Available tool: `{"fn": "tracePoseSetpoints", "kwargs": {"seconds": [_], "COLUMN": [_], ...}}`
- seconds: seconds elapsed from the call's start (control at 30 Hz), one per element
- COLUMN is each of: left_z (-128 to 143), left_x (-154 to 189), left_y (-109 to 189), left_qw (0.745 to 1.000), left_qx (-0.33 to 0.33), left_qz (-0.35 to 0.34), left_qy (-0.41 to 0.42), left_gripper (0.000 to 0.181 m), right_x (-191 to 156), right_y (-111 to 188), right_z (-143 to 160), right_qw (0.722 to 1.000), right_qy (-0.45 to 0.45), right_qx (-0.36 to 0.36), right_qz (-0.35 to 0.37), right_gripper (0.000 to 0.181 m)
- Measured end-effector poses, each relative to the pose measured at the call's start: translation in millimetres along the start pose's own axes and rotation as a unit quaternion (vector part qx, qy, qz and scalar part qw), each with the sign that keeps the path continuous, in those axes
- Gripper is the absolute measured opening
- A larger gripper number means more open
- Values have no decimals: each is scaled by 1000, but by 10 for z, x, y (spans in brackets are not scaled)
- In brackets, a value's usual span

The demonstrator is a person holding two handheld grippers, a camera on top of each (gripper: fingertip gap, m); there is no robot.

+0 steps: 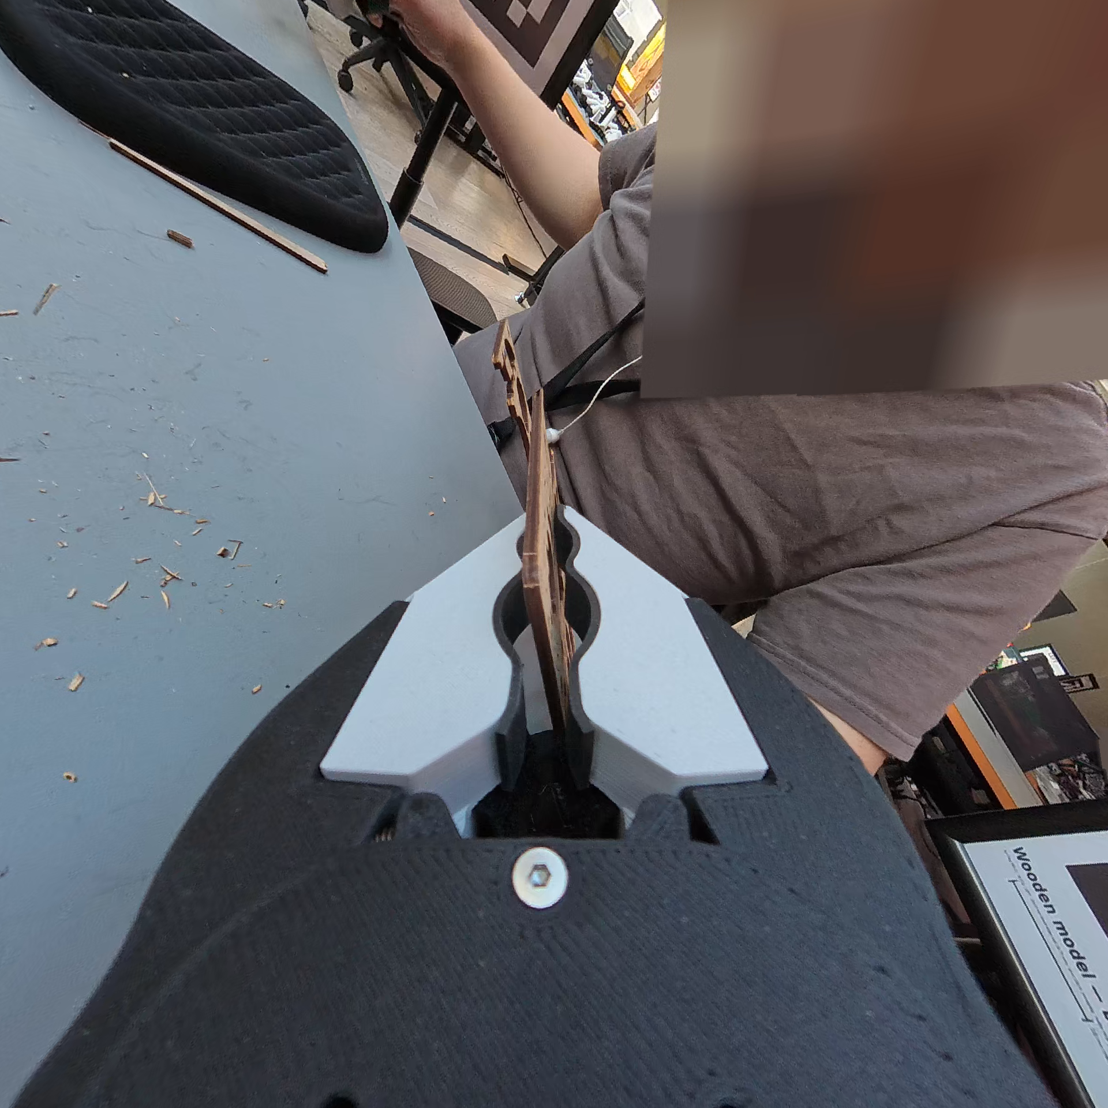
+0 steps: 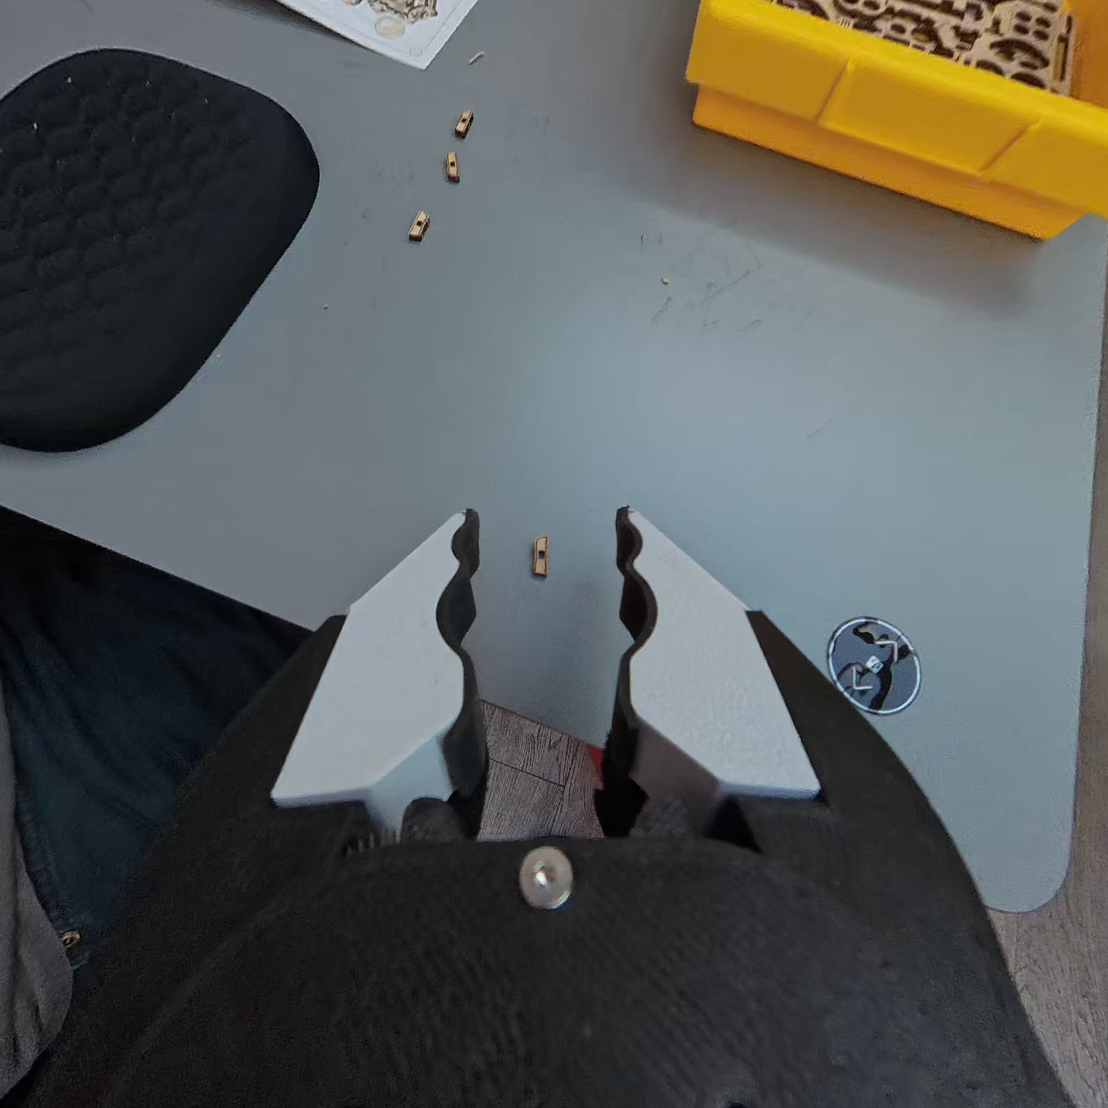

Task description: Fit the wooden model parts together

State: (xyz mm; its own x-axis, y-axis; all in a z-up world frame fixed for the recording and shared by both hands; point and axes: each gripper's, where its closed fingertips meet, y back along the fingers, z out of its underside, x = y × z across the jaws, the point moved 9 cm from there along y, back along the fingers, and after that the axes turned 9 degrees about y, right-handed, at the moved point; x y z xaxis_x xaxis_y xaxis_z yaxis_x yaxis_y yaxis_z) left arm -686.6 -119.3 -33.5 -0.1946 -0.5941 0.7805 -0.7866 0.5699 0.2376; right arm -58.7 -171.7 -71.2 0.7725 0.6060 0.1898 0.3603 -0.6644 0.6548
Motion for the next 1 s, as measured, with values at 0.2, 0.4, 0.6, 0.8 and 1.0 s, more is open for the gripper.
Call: {"fn": "tracePoseSetpoints", "kwargs": {"seconds": [0.2, 0.4, 0.6, 0.8, 1.0], "left_z": [8, 7, 9, 6, -23], "left_x": [-34, -25, -27, -12, 26], "left_y": [4, 5, 4, 17, 71], "left_qw": [1000, 1000, 1000, 1000, 1000], "left_qx": [1, 2, 1, 5, 26], "left_qz": [2, 1, 2, 3, -6], "left_qy": [8, 6, 7, 3, -8], "left_gripper": [0, 0, 0, 0, 0], "right_x": [-73, -16, 48, -78, -34], "right_y": [-30, -155, -633, -1188, -926], "right_z": [220, 137, -471, -894, -1069], "right_qw": [1000, 999, 994, 997, 997], "right_qy": [-19, -46, -104, -76, -61], "right_qx": [0, 3, 27, -22, 39], "right_qz": [9, -18, -6, -21, 20], "right_gripper": [25, 4, 4, 4, 26]}}
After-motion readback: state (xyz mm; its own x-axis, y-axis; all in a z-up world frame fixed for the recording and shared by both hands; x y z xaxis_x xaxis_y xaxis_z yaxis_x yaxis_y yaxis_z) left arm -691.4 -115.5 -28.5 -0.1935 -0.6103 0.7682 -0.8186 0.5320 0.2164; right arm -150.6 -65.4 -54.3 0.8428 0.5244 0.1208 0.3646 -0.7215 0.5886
